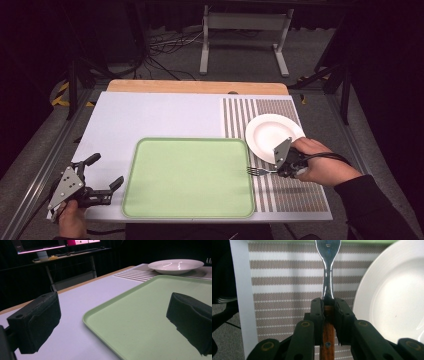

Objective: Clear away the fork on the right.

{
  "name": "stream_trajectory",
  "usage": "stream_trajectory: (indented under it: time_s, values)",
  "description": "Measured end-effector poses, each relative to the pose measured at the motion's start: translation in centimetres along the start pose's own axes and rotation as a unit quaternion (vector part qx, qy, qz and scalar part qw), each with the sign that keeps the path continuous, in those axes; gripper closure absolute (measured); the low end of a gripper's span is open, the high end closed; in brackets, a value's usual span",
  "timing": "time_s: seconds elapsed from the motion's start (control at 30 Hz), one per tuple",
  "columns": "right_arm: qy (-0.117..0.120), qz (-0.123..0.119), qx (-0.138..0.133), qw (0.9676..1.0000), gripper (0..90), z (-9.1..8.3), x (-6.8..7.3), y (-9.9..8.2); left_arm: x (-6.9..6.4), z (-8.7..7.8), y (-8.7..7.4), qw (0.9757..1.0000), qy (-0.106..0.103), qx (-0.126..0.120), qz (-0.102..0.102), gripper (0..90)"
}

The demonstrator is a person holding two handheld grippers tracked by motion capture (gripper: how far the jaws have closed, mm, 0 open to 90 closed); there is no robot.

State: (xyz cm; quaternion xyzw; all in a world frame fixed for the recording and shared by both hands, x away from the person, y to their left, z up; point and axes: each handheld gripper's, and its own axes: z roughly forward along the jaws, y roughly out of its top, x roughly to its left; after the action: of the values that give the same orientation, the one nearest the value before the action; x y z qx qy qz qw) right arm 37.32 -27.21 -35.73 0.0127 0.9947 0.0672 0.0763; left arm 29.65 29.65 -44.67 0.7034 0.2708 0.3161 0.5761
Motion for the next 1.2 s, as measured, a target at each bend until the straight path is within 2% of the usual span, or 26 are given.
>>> stream_trajectory:
  time_s: [0.3, 0.5, 0.8, 1.0, 1.1, 1.13, 1.2]
  values:
    - [-0.005, -0.018, -0.016, 0.9997, 78.4, -0.1, -0.4, 3.4, 0.0, 0.0, 0.0, 1.0000, 0.000, -0.001, -0.002, 0.1]
    - [-0.007, -0.017, -0.027, 0.9995, 78.4, -0.1, -0.6, 5.2, 0.0, 0.0, 0.0, 1.0000, 0.000, -0.001, -0.001, 0.1]
    - [-0.011, -0.028, -0.036, 0.9989, 78.4, 0.0, -0.8, 7.8, 0.1, 0.0, 0.0, 1.0000, -0.001, 0.000, -0.001, 0.1]
    - [-0.007, -0.030, -0.046, 0.9985, 78.4, 0.3, -0.7, 9.5, 0.1, -0.1, 0.0, 1.0000, 0.000, -0.002, -0.001, 0.1]
    - [-0.003, -0.016, -0.053, 0.9985, 78.4, 0.4, -0.7, 10.1, 0.1, -0.1, 0.0, 1.0000, 0.000, -0.003, -0.002, 0.1]
    - [0.007, 0.014, -0.060, 0.9981, 78.4, 0.4, -0.6, 10.5, 0.1, -0.1, 0.0, 1.0000, 0.000, -0.003, -0.002, 0.1]
    - [0.011, 0.044, -0.070, 0.9965, 78.4, 0.5, -0.4, 10.7, 0.1, -0.1, 0.0, 1.0000, 0.000, -0.001, -0.002, 0.1]
